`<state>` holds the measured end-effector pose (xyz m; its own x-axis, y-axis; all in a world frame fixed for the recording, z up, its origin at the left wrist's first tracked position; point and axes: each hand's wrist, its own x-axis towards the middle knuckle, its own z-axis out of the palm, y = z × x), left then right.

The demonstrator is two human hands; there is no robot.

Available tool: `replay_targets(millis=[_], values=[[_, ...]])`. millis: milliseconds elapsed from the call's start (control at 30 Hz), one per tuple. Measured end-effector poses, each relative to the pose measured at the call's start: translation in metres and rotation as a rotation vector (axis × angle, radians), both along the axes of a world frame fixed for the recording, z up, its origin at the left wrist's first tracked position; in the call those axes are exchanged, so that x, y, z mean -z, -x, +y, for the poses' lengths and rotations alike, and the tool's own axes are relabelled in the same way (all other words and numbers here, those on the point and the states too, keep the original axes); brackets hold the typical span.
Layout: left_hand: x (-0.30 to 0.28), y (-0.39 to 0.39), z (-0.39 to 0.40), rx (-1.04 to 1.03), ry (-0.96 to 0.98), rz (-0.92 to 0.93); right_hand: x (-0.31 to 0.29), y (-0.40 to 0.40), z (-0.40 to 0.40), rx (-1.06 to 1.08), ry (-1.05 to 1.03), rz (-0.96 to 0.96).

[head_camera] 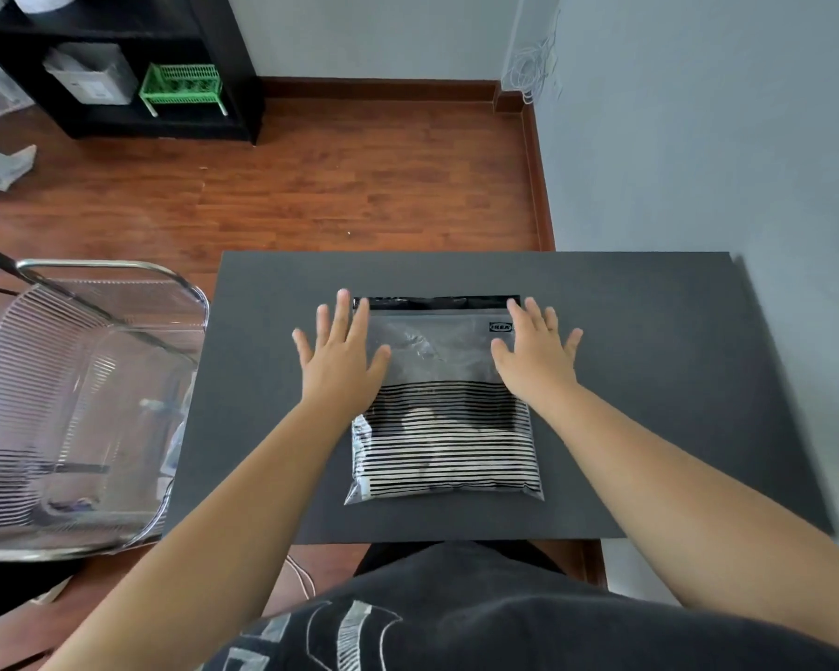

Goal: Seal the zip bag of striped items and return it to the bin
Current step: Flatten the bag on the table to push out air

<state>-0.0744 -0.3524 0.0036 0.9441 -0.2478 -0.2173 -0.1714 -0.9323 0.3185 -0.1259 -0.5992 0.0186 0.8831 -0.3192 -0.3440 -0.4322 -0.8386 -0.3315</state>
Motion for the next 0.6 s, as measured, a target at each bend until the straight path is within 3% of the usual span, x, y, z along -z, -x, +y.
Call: replay_targets(millis=[100,267,400,600], values=[[-0.015,-0.030,-0.027,0.101,0.034,-0.088,-0.013,-0.032,0.006,-0.101,-0.023,-0.089],[-0.012,-0.054,-0.051,0.165,0.029,-0.050,-0.013,-0.055,0.018,-0.277,0.046,-0.119],[-0.001,-0.054,-0.051,0.207,-0.024,-0.017,-0.002,-0.060,0.023,-0.273,0.070,-0.112],[-0.001,-0.053,-0.056,0.203,-0.108,-0.098,0.013,-0.064,0.025,-0.236,-0.075,-0.164]])
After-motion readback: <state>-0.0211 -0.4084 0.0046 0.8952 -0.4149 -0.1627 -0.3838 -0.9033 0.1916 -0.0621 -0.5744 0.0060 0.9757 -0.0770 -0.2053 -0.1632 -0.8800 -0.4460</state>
